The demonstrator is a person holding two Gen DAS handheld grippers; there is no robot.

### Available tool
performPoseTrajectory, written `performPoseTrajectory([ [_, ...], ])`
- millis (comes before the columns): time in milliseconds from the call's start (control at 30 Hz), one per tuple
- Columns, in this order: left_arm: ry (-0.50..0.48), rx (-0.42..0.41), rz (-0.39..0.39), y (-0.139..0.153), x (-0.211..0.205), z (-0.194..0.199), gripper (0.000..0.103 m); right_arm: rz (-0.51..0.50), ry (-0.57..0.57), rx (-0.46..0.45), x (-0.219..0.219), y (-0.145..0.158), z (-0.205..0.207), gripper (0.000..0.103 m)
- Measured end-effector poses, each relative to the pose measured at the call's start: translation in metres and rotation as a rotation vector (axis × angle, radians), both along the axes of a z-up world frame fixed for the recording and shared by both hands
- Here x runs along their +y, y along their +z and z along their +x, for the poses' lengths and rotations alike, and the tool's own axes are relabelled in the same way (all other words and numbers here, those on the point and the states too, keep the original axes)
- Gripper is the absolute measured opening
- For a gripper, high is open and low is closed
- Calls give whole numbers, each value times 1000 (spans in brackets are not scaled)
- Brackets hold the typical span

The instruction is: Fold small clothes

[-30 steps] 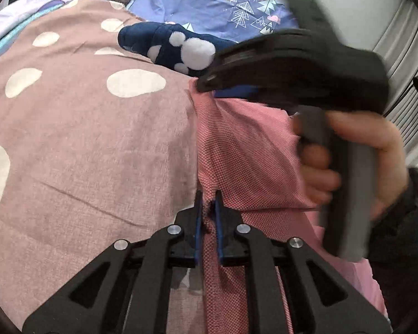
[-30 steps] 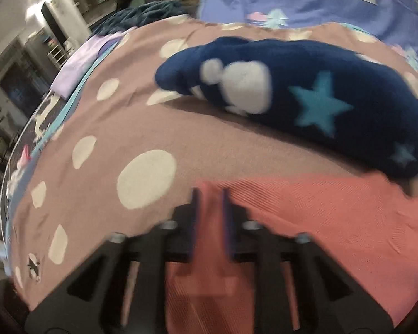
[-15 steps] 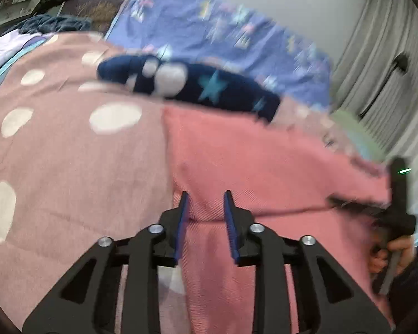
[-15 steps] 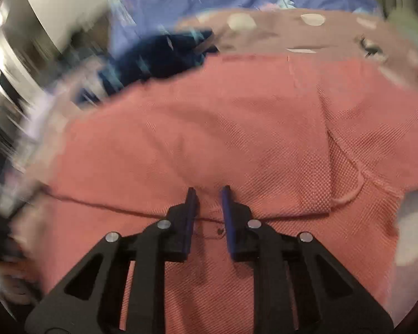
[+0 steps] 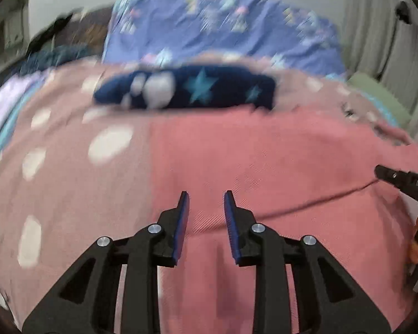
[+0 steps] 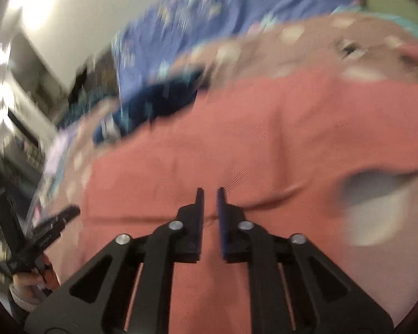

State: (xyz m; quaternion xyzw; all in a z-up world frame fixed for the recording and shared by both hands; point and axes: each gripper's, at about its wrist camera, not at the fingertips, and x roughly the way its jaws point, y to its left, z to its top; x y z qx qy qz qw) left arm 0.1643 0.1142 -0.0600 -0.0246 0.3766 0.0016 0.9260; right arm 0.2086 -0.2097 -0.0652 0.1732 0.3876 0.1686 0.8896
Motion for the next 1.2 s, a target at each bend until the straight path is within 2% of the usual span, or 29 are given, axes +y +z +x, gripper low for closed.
performPoseTrajectory([
  [33, -17, -17, 15, 7, -9, 3, 27, 10, -62, -47, -20, 12, -6, 36],
  [100, -57, -24, 26, 13, -29, 14, 27, 39, -187, -94, -66, 30, -17, 38],
  [167, -88, -17, 38, 8, -45, 28, 27, 100, -299, -96, -121, 39, -27, 38],
  [267, -115, 69, 46, -30, -60, 51, 31, 218, -456, -19, -203, 29, -42, 36],
  [300, -110, 119, 49, -53, -61, 58, 35, 289, -530, 26, -235, 18, -51, 36],
  [367, -109, 105, 23, -55, -58, 58, 36, 402, -617, 86, -274, -3, -63, 35],
  [433, -107, 105, 14, -54, -56, 58, 39, 489, -667, 114, -297, -20, -71, 25],
  [500, -108, 102, 15, -56, -55, 58, 39, 581, -683, 106, -312, -29, -72, 24],
  [667, -107, 99, 39, -56, -59, 56, 40, 600, -782, 88, -317, -28, -54, 39],
  [733, -108, 99, 31, -55, -60, 56, 40, 585, -837, 95, -314, -25, -45, 40],
  [767, -108, 98, 23, -56, -59, 55, 40, 584, -866, 94, -313, -25, -41, 37],
  [800, -109, 97, 17, -55, -58, 55, 40, 584, -892, 85, -313, -24, -40, 28],
  [833, -110, 97, 8, -55, -57, 55, 40, 588, -902, 76, -316, -25, -40, 4],
  [900, -111, 97, -2, -55, -56, 55, 40, 600, -891, 38, -309, -21, -37, 4],
  [933, -111, 98, -4, -55, -55, 55, 40, 577, -876, -13, -300, -12, -37, 4],
  [1000, -112, 100, -13, -56, -54, 56, 40, 472, -791, -108, -272, 18, -31, 4],
  [1067, -113, 100, -18, -56, -53, 56, 40, 414, -628, -170, -230, 47, -16, 4],
  [1200, -116, 94, -36, -55, -50, 54, 40, 377, -276, -227, -127, 83, 13, 4],
])
